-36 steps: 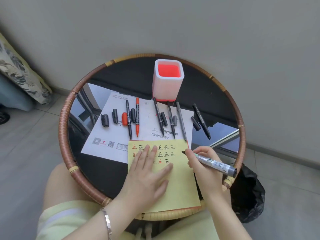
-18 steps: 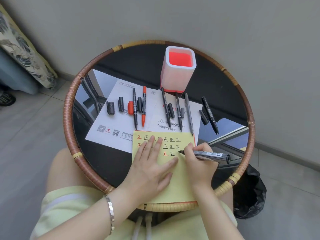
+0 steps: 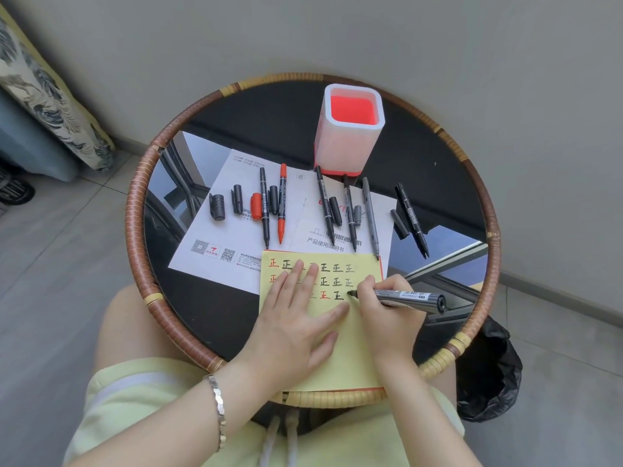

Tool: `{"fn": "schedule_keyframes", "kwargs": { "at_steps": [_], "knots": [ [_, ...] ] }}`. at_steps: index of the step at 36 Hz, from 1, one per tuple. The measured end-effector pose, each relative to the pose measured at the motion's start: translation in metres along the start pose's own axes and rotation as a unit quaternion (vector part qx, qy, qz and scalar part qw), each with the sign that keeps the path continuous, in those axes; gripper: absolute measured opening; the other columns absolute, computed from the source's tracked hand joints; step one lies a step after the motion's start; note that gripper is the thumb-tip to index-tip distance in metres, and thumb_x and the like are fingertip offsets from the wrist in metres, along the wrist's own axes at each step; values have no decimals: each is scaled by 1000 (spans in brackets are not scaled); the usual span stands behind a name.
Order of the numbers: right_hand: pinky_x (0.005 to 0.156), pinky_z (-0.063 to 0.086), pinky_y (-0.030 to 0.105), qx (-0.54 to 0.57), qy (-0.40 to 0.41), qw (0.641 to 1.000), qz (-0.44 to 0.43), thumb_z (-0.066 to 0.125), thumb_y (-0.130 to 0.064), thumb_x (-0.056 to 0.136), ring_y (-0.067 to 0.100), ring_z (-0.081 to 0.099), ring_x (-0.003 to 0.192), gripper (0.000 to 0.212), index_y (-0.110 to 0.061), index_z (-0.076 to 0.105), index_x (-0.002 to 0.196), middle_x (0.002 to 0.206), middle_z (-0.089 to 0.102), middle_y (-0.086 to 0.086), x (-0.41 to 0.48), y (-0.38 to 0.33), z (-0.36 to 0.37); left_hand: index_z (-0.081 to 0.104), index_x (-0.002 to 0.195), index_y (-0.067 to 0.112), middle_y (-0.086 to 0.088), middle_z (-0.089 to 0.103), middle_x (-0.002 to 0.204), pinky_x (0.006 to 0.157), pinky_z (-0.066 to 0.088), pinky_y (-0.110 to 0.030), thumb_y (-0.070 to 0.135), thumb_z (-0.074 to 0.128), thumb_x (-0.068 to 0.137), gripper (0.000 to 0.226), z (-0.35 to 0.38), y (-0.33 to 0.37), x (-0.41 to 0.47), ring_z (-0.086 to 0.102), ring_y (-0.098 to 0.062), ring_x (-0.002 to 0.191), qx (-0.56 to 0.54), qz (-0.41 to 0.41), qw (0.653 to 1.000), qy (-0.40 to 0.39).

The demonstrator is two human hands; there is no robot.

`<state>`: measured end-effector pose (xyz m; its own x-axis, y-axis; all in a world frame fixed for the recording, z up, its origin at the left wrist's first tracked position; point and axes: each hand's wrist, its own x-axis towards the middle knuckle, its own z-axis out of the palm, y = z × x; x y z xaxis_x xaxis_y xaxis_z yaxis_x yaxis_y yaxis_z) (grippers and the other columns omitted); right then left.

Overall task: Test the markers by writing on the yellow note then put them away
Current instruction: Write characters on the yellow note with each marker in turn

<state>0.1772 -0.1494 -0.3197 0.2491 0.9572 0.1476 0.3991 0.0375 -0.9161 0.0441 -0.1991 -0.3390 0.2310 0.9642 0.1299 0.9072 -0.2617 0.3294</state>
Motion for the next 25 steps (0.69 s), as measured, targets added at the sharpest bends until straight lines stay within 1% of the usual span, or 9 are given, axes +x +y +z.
{"fn": "schedule_keyframes", "kwargs": {
  "at_steps": [4, 6, 13, 18, 21, 25],
  "knots": [
    [50, 34, 7, -4, 25, 1000, -6, 64, 3, 76, -2, 46, 45, 43, -18, 38, 49, 45, 41, -6, 0, 2, 0, 56, 117, 37, -26, 44, 138, 107, 21, -47, 42, 44, 84, 35, 0, 0, 0, 36, -43, 131, -4, -1, 1000, -1],
    [50, 34, 8, -1, 23, 1000, -6, 64, 3, 77, -1, 46, 45, 43, -18, 38, 49, 45, 41, -5, 1, 4, 0, 55, 118, 37, -26, 44, 138, 107, 21, -47, 42, 44, 84, 35, 0, 0, 0, 36, -43, 131, -4, 0, 1000, -1],
    [51, 35, 8, 4, 12, 1000, -6, 63, 2, 77, 0, 47, 47, 43, -18, 38, 48, 45, 41, -4, 2, 5, -1, 59, 117, 36, -26, 44, 138, 108, 20, -46, 42, 44, 84, 36, -1, 0, 0, 37, -43, 131, 4, -1, 1000, -6],
    [51, 35, 7, 10, 0, 1000, 1, 63, 2, 77, -1, 47, 46, 39, -13, 40, 49, 45, 41, -4, 1, 3, -1, 57, 118, 37, -25, 43, 138, 109, 18, -45, 42, 43, 85, 36, -1, 0, 0, 36, -42, 131, 4, -2, 1000, -5],
    [51, 35, 6, 5, -6, 1000, -6, 63, 3, 77, -2, 47, 45, 36, -9, 41, 51, 45, 40, -5, 1, 1, 1, 57, 117, 36, -26, 45, 137, 109, 20, -45, 41, 44, 84, 35, -1, 1, 1, 38, -43, 130, -2, -3, 1000, 0],
    [50, 34, 8, -1, 26, 1000, -13, 63, 3, 76, -1, 45, 45, 44, -17, 36, 49, 44, 39, -5, 1, 5, 0, 62, 115, 35, -26, 45, 137, 108, 21, -46, 41, 43, 84, 36, -2, 1, 1, 38, -43, 129, 3, -3, 1000, -5]
  ]
}}
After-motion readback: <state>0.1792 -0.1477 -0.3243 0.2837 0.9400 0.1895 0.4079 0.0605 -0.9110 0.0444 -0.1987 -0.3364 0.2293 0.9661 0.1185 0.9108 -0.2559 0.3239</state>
